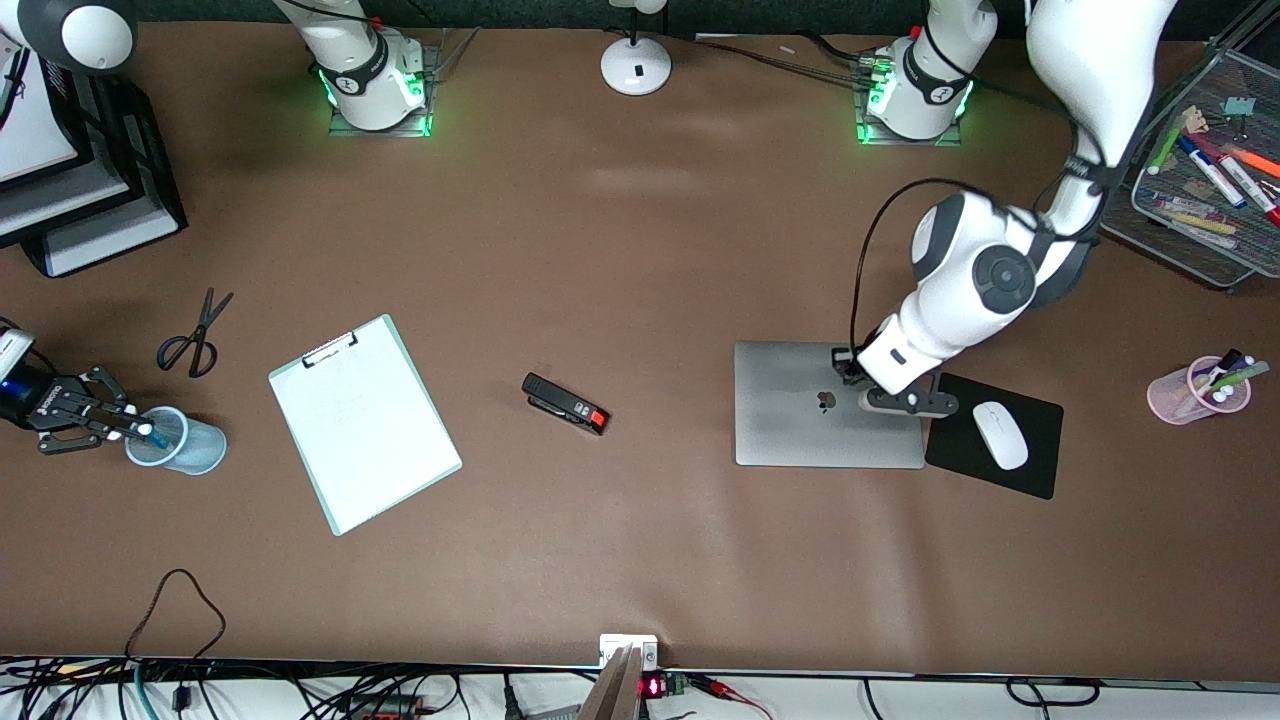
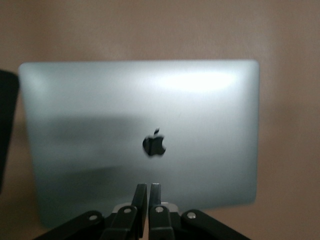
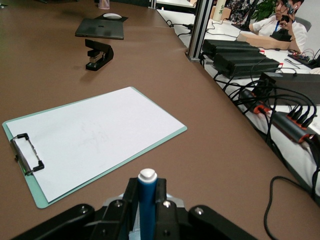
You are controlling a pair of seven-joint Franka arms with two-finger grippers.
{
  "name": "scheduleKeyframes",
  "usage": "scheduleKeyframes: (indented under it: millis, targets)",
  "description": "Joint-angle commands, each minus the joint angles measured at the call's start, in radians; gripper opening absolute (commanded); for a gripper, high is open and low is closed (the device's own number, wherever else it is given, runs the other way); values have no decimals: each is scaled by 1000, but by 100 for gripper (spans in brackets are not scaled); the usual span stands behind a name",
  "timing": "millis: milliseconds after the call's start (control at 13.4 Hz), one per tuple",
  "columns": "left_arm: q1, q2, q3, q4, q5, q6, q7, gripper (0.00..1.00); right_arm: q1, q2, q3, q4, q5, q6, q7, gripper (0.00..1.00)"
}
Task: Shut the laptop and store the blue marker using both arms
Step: 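Press the lid shut with the left gripper while the right gripper lowers the marker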
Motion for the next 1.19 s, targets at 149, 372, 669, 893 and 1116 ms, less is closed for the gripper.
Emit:
scheduleKeyframes:
  millis: [149, 372, 669, 893, 1116]
  targets:
    - [66, -94, -2, 58, 15, -268, 86, 91, -20, 34, 9, 32, -51, -1, -1, 1]
    - [77, -106, 3, 120, 15, -374, 123, 100, -21, 33, 9, 34, -66, -5, 56, 100]
    - [127, -99, 0, 153, 64, -393, 228, 100, -18, 4, 14, 35, -83, -15, 162, 100]
    - [139, -97, 3, 158, 64, -400, 256, 100, 0, -47, 21, 82, -146, -41, 295, 100]
    - [158, -97, 1, 174, 64, -434, 255, 100, 31, -90, 24, 142, -200, -100, 448, 100]
